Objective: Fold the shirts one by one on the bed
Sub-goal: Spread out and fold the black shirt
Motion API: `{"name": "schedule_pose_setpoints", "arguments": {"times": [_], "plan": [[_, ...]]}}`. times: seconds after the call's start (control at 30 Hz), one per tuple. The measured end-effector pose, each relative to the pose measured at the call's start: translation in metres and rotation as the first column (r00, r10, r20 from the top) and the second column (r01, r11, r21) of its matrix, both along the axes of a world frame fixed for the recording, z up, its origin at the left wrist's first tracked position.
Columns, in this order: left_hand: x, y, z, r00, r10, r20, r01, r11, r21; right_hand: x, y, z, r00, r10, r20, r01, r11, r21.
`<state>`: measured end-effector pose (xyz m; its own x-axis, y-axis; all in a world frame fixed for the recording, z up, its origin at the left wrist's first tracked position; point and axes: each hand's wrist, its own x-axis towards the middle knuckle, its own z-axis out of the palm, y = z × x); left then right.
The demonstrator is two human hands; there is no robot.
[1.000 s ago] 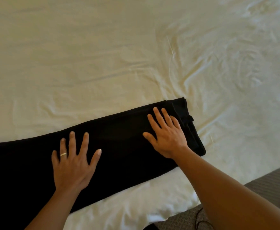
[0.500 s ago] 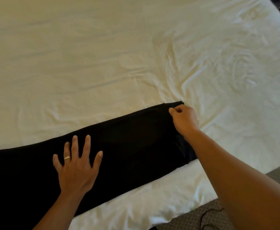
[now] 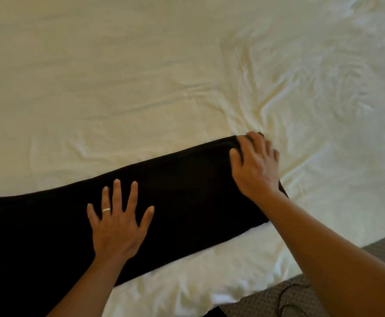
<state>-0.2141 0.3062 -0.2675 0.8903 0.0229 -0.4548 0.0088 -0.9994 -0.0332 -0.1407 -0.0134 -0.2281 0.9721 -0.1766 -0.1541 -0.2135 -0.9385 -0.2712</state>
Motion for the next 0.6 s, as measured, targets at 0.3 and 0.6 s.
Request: {"name": "schedule_pose_setpoints", "arguments": {"times": [0.3, 0.6], "plan": [[0.007, 0.003, 0.006, 0.999, -0.006, -0.042, 0.002, 0.997, -0.072, -0.014, 0.003, -0.028, 0.878, 0.205, -0.433, -0.286, 0.949, -0.132], [-0.014, 0.127, 0.032, 0.999, -0.050, 0.002, 0.050, 0.991, -0.128, -0.067, 0.126, -0.012, 0.922, 0.379, -0.080, -0.382, 0.924, -0.021]]}}
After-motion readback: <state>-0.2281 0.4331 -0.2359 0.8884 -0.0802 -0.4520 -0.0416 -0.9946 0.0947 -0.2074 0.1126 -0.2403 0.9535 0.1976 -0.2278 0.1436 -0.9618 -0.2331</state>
